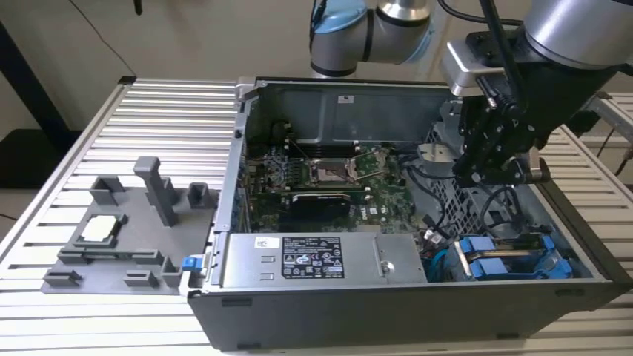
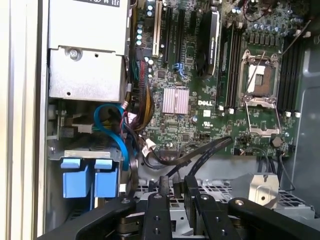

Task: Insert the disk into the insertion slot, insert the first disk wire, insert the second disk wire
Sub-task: 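Insert the first disk wire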

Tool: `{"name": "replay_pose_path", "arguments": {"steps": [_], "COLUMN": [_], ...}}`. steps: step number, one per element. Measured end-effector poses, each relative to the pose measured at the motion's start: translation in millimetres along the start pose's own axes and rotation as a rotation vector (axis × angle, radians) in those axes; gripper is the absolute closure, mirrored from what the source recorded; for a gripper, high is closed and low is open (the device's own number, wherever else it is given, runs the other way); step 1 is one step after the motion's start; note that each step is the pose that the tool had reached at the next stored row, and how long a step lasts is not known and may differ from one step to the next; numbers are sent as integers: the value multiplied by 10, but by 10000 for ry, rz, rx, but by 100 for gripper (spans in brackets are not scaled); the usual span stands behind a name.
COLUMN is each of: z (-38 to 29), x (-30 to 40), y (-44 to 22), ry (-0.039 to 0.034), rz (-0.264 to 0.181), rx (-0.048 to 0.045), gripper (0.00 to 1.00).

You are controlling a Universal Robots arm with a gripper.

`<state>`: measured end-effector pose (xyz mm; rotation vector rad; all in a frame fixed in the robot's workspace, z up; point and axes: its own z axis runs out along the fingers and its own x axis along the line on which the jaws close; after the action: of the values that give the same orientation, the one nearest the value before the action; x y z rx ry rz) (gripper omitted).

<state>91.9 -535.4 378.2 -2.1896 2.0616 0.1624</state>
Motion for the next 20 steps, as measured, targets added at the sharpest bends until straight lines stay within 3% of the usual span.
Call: {"name": "replay_pose_path", "arguments": {"steps": [4,13,20], "z": [3,4,4], "x": [0,-3,-3], "y": [28,59,60], "ry": [-5,-111,-122], "rz": [0,0,1], "rx": [0,8,9], "gripper": [73,73,73]}}
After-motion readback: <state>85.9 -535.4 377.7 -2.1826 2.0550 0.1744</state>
